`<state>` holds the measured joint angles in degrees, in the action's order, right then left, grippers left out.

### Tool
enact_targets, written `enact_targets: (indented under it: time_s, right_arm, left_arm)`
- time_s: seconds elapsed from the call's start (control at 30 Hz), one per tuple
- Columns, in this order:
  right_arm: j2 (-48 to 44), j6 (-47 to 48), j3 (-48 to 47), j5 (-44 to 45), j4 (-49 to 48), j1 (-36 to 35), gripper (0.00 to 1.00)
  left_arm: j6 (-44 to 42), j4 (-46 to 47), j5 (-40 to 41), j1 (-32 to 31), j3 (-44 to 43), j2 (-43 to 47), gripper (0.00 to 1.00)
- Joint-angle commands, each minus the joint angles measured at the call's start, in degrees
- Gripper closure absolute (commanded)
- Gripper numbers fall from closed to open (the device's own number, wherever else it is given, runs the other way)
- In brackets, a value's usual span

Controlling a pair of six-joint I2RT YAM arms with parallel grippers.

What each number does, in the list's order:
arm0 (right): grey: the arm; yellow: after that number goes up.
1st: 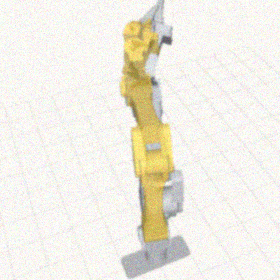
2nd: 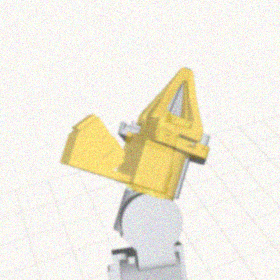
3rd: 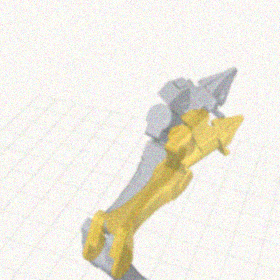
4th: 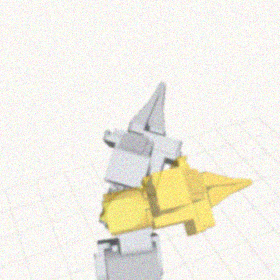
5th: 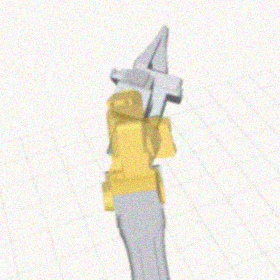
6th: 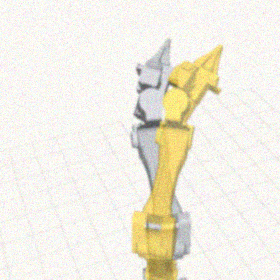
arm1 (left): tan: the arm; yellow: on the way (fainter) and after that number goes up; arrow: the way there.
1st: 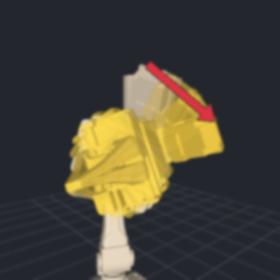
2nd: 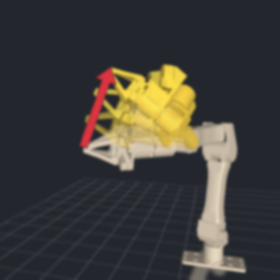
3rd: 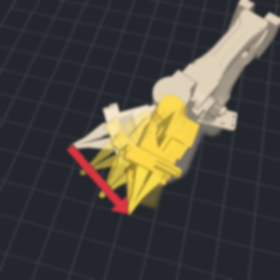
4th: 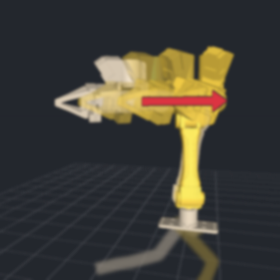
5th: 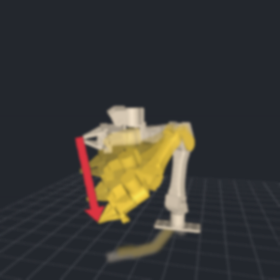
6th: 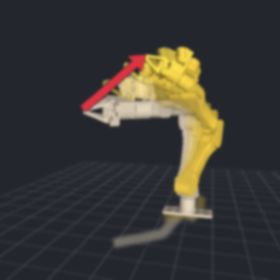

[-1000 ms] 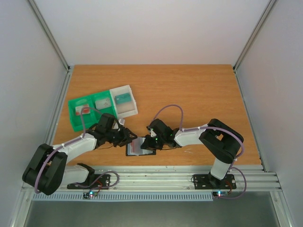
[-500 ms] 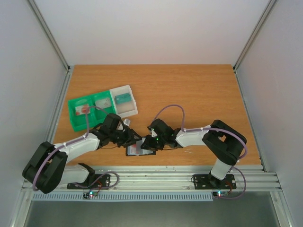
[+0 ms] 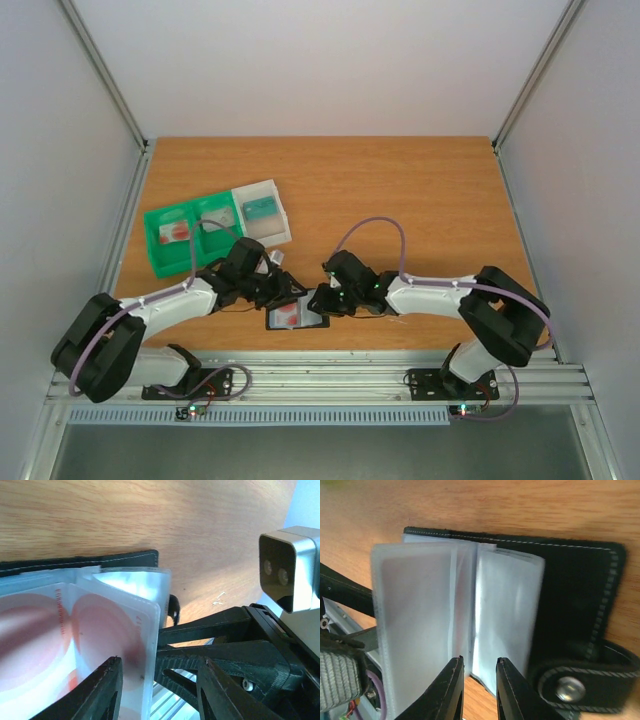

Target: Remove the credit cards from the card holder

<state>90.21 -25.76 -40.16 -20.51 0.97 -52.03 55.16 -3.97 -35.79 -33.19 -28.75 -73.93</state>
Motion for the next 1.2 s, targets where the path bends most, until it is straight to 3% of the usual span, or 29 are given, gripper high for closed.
enact_targets:
  time_s: [0.0, 0.4, 0.67, 1.17]
  right_arm:
    - [-5.43, 1.88, 1.58, 6.7, 4.81, -0.18, 0.8]
    - [-12.97, 2.47, 2.65, 11.63, 9.17, -0.18, 0.8]
    - [-9.79, 3.0, 0.95, 7.85, 6.71, -0.18, 0.8]
    - [-1.23, 2.64, -1.11, 6.24, 5.0, -0.18, 0.8]
  left_arm:
    - [0.58, 2.75, 1.7, -2.31, -2.65, -1.98, 0.58]
    - [0.24, 1.28, 4.38, -3.49, -4.28, -1.83, 0.58]
    - [-3.35, -7.62, 10.81, -3.55, -5.56, -1.0, 0.58]
    - [-3.68, -6.78, 12.06, -3.49, -3.56, -4.01, 0.61]
